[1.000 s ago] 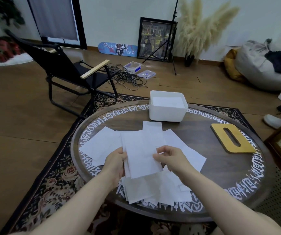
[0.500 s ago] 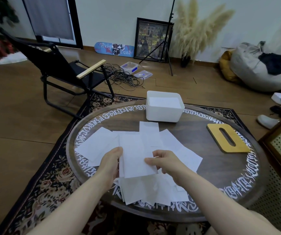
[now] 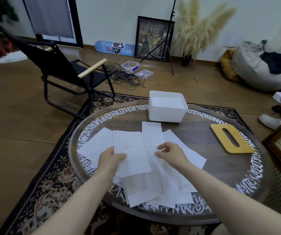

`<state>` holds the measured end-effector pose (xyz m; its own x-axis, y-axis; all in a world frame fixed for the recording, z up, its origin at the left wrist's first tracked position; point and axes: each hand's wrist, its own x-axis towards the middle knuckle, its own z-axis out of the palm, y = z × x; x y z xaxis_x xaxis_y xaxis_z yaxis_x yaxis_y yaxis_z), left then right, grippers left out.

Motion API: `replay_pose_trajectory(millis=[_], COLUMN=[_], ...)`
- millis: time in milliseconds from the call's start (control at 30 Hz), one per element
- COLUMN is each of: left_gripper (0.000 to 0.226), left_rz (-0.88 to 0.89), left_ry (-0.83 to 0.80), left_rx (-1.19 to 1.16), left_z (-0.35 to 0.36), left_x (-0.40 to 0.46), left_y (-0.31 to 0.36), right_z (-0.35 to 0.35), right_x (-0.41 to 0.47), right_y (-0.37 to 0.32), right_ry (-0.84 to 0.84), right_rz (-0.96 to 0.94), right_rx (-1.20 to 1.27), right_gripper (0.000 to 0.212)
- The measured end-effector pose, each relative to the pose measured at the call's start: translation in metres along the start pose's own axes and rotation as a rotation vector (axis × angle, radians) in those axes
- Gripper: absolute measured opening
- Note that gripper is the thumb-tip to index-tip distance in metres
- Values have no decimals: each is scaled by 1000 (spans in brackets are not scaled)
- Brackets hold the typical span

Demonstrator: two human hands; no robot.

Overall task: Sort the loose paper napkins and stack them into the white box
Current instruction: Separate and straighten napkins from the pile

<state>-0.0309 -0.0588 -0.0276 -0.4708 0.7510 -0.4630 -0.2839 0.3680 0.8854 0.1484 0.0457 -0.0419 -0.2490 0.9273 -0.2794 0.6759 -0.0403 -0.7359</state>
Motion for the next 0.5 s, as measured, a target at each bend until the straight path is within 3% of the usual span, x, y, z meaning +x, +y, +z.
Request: replay_pose_trajectory(millis=[167,333,500], left_gripper=[19,22,20], left_rz=[-12,-31,-35], left_ry=[28,32,50], left_rx=[-34,-48,-44], left_z=[-1,-1,-4], left_x=[11,20,24], left_y=[5,8,10], right_z=[-9,-6,-1], right_x=[43,73,82], right_y=[0,-3,-11], right_ry=[82,83,134], right_rz=[23,140,227], right_rx=[-108,-63,-121], right_gripper=[43,63,67])
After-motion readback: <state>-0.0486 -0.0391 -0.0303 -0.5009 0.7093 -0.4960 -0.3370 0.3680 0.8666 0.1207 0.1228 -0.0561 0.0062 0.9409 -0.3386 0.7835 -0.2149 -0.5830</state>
